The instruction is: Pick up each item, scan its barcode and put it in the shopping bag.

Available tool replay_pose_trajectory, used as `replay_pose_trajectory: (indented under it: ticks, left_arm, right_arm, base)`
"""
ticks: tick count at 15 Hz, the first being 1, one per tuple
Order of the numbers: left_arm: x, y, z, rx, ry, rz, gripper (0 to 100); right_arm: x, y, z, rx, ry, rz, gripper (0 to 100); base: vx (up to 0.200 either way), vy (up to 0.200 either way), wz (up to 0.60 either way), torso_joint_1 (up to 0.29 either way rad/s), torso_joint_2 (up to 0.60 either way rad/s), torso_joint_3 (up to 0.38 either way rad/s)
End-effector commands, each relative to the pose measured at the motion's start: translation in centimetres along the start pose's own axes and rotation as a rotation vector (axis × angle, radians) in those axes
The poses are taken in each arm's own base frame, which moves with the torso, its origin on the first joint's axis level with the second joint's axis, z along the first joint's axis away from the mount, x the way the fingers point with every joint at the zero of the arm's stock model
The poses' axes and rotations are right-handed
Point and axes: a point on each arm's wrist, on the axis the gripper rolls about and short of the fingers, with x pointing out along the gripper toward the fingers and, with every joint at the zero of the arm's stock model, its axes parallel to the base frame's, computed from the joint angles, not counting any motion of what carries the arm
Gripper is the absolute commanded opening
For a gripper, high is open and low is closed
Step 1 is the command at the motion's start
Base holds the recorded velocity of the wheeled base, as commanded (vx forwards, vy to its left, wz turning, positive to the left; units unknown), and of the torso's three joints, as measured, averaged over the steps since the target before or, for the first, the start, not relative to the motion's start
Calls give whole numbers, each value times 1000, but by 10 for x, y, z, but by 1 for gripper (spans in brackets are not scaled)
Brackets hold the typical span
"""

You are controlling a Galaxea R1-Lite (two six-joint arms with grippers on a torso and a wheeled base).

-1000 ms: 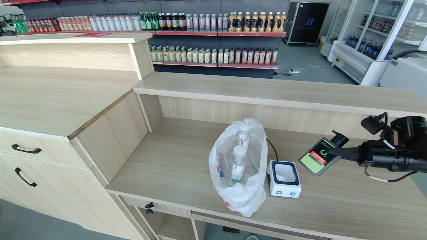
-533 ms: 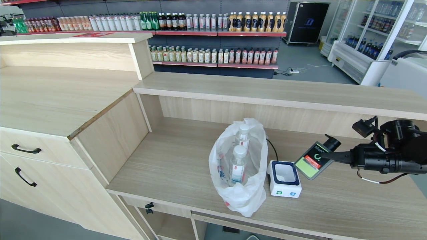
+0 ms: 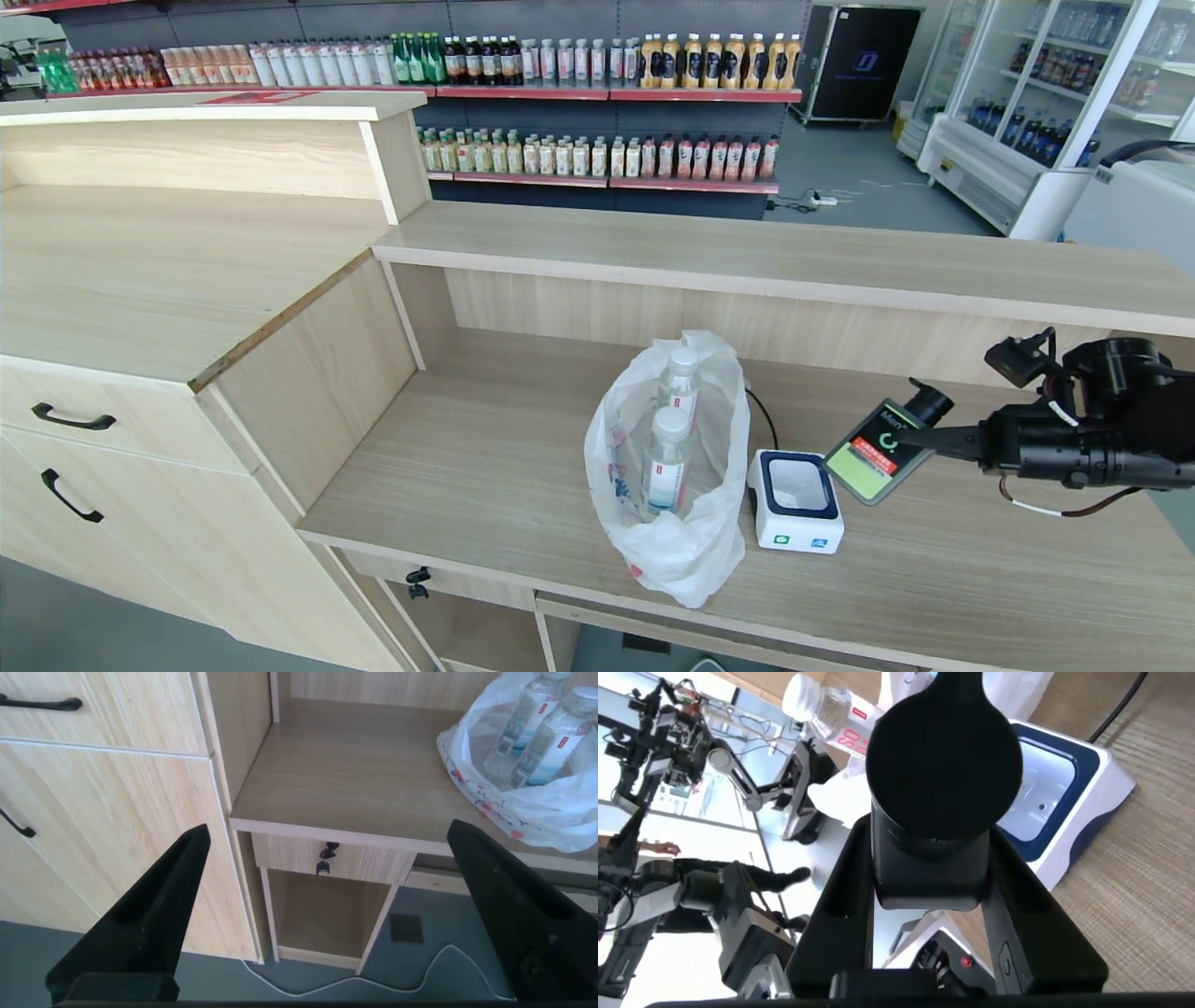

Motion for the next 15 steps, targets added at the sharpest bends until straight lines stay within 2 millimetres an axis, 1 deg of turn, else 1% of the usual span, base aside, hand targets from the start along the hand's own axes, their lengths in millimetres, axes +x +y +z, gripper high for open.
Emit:
replay_pose_trajectory:
  ticks: [1, 5, 7, 8, 9, 10, 11, 12, 13, 14, 15]
  left_arm:
    - [0, 0, 0, 0, 1, 0, 100]
    - [0, 0, 0, 0, 1, 0, 100]
    - [0, 0, 0, 0, 1, 0, 100]
    - [0, 0, 0, 0, 1, 0, 100]
    - [0, 0, 0, 0, 1, 0, 100]
    - [0, 0, 0, 0, 1, 0, 100]
    - [0, 0, 0, 0, 1, 0, 100]
    - [0, 0, 0, 0, 1, 0, 100]
    - [0, 0, 0, 0, 1, 0, 100]
    - [0, 0, 0, 0, 1, 0, 100]
    - [0, 0, 0, 0, 1, 0, 100]
  right_arm:
    - [-1, 1, 1, -5, -3, -1, 0]
    - [-3, -1, 1, -3, -7, -8, 0]
    - [-10, 2, 1, 4, -18, -20, 0]
    - [-18, 18, 10, -32, -38, -38, 0]
    - [-31, 40, 20, -93, -70, -79, 0]
    - [-53, 70, 29, -173, -118, -177, 0]
    - [-71, 94, 30, -234, -157, -310, 0]
    - [-83, 110, 25, -268, -177, -438, 0]
    - [-90, 121, 20, -315, -179, -545, 0]
    - [-93, 132, 13, -365, -160, -693, 0]
    - [-91, 137, 10, -374, -144, -782, 0]
  base:
    - [0, 0, 0, 0, 0, 0]
    - [0, 0, 0, 0, 0, 0]
    - [0, 0, 0, 0, 0, 0]
    - [0, 0, 0, 0, 0, 0]
    - [0, 0, 0, 0, 0, 0]
    - [0, 0, 0, 0, 0, 0]
    - [0, 0, 0, 0, 0, 0]
    - [0, 0, 0, 0, 0, 0]
    - [0, 0, 0, 0, 0, 0]
    - [0, 0, 0, 0, 0, 0]
    - [0, 0, 0, 0, 0, 0]
